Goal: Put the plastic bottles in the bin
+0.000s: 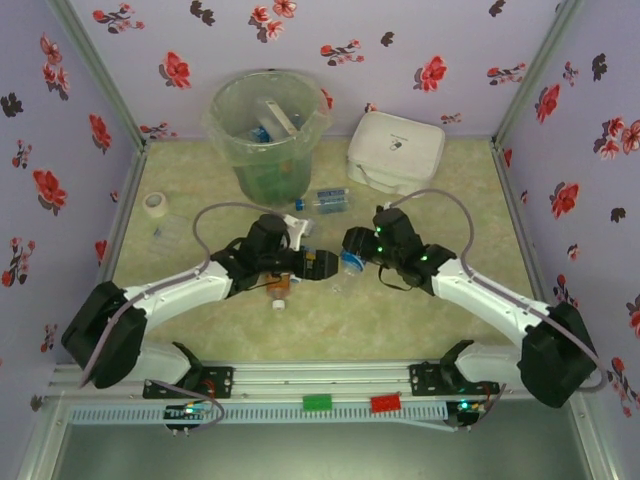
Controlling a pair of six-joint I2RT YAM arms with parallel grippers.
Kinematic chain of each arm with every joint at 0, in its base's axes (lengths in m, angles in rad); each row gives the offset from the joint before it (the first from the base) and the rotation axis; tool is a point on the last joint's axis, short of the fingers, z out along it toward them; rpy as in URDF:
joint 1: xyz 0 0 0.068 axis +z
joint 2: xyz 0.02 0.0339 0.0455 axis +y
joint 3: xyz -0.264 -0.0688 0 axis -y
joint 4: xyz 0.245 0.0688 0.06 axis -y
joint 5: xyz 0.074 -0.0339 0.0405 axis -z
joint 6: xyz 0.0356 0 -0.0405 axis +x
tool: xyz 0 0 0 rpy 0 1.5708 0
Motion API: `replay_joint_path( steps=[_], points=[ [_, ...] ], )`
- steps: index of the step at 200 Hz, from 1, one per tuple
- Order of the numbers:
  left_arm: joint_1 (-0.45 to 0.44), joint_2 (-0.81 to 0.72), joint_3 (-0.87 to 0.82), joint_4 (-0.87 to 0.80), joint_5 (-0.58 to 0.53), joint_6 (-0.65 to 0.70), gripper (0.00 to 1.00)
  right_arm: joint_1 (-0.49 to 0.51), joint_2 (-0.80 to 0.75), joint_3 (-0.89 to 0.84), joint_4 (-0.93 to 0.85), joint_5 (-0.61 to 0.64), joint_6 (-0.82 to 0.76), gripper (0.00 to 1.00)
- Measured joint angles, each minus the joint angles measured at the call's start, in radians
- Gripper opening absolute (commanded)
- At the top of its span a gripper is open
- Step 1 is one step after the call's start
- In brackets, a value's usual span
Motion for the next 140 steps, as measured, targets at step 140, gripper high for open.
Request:
replay_joint_path(
  steps=[140],
  points=[
    [-0.058,0.148,0.087,0.143,0.063,-0.057,0.82,-0.011,-0.05,0.034,-0.012,0.039,-0.048,0.43]
  ],
)
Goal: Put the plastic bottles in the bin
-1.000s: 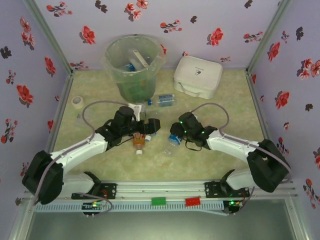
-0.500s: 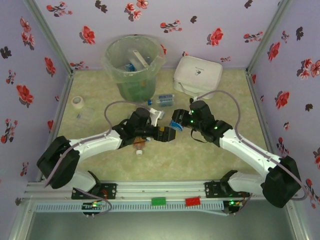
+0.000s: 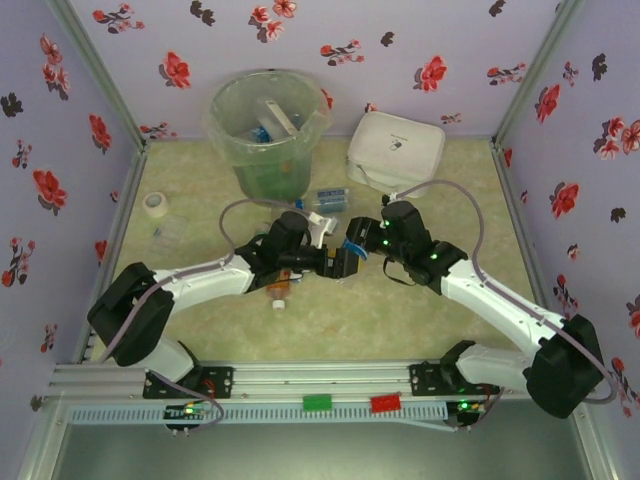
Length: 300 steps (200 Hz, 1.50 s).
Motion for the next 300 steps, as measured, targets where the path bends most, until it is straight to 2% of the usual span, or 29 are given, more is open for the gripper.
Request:
replay_joint_path(
  steps=[44,61,80,107,135,162,223,262,300],
  points=[
    [-0.004,0.005,0.011,0.023,0.01,-0.029,0.6,0.0,-0.013,-0.01,0.026,0.034,0.001,0.48],
    [-0.004,0.01,0.016,0.027,0.011,-0.026,0.53,0.0,-0.018,-0.01,0.027,0.039,0.0,0.64],
    [-0.002,0.013,0.023,0.028,0.011,-0.029,0.52,-0.004,-0.026,-0.009,0.026,0.047,-0.002,0.88],
    [0.027,0.014,0.025,0.014,0.002,-0.029,0.51,-0.039,-0.053,0.01,-0.015,0.062,-0.01,0.99],
    [0.099,-0.008,0.058,-0.074,-0.026,-0.008,0.51,-0.115,-0.111,0.043,-0.059,0.064,-0.027,1.0],
    [0.18,-0.063,0.177,-0.21,-0.066,0.064,0.48,-0.17,-0.156,0.059,-0.088,0.072,-0.06,1.0],
    [0.361,-0.145,0.531,-0.377,-0.172,0.254,0.45,-0.211,-0.077,0.067,-0.162,0.074,-0.113,1.0],
    [0.468,-0.113,0.7,-0.445,-0.276,0.369,0.45,-0.211,-0.025,0.066,-0.18,0.069,-0.112,1.0],
    [0.55,0.039,0.882,-0.552,-0.36,0.46,0.45,-0.211,-0.019,0.055,-0.184,0.039,-0.113,1.0]
  ],
)
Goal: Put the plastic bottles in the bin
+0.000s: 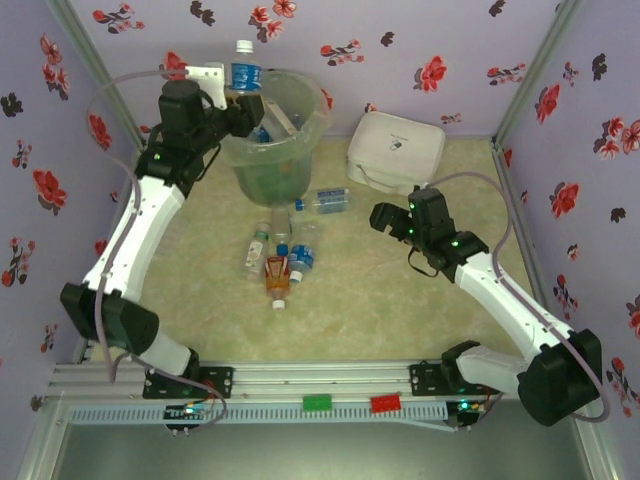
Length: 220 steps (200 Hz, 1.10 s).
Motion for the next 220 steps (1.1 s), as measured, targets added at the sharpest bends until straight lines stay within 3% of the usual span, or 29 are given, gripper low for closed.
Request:
replay_joint_path(
  steps=[49,67,78,101,143,173,220],
  points=[
    [0.019,0.275,0.294,-0.222,-0.043,0.077,0.47,0.0,-0.002,-0.005,0.001,-0.046,-0.001,1.0],
    [0.019,0.351,0.38,-0.306,-0.046,0.082,0.52,0.0,-0.011,-0.014,0.008,-0.058,-0.001,1.0],
    [0.019,0.387,0.423,-0.351,-0.046,0.085,0.6,0.0,-0.022,-0.024,0.012,-0.06,-0.001,1.0],
    [0.019,0.41,0.452,-0.416,-0.043,0.091,0.99,0.0,-0.041,-0.041,0.017,-0.06,-0.001,1.0],
    [0.013,0.386,0.457,-0.431,-0.042,0.087,1.0,0.001,-0.044,-0.061,0.066,-0.087,-0.006,1.0],
    [0.003,0.223,0.281,-0.349,-0.042,0.064,1.0,0.063,-0.024,-0.089,0.131,-0.09,0.011,1.0],
    [0.0,-0.235,-0.275,-0.029,-0.039,-0.056,1.0,0.238,0.13,-0.087,0.233,-0.082,0.05,1.0]
  ],
)
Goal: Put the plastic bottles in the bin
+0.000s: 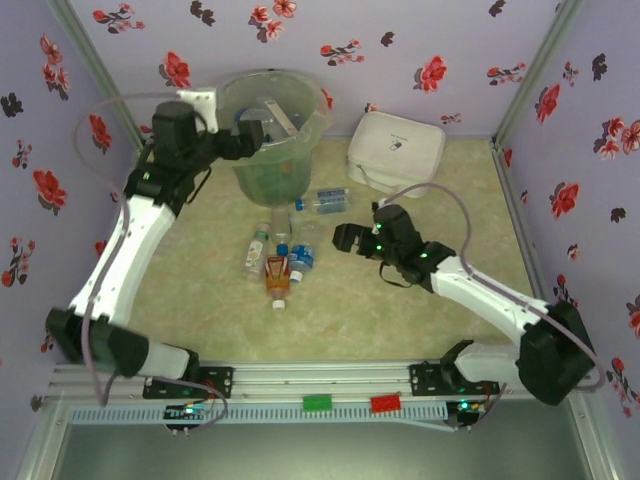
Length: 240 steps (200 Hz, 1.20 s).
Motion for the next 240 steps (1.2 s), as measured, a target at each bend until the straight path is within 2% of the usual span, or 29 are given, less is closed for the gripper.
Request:
replay_joint_path(
  steps=[23,42,72,98,137,175,240],
  points=[
    [0.0,-0.15,-0.251,0.153,0.024,-0.092,1.0,0.054,0.111,0.025,0.028,0.002,0.039,0.99],
    [0.0,-0.212,-0.441,0.241,0.059,-0.177,1.0,0.073,0.21,0.065,0.06,-0.001,0.076,0.96],
    [0.0,-0.269,-0.697,0.309,0.091,-0.294,1.0,0.083,0.34,0.13,0.119,-0.003,0.136,0.94],
    [0.0,-0.333,-0.849,0.34,0.104,-0.352,1.0,0.085,0.439,0.193,0.162,-0.004,0.175,0.91],
    [0.0,-0.396,-0.962,0.371,0.11,-0.404,1.0,0.09,0.568,0.281,0.188,-0.006,0.22,0.9],
    [0.0,-0.406,-0.985,0.423,0.109,-0.437,1.0,0.093,0.66,0.337,0.186,-0.003,0.246,0.85],
    [-0.01,-0.437,-1.005,0.475,0.119,-0.483,1.0,0.093,0.673,0.34,0.17,0.016,0.251,0.72]
  ],
)
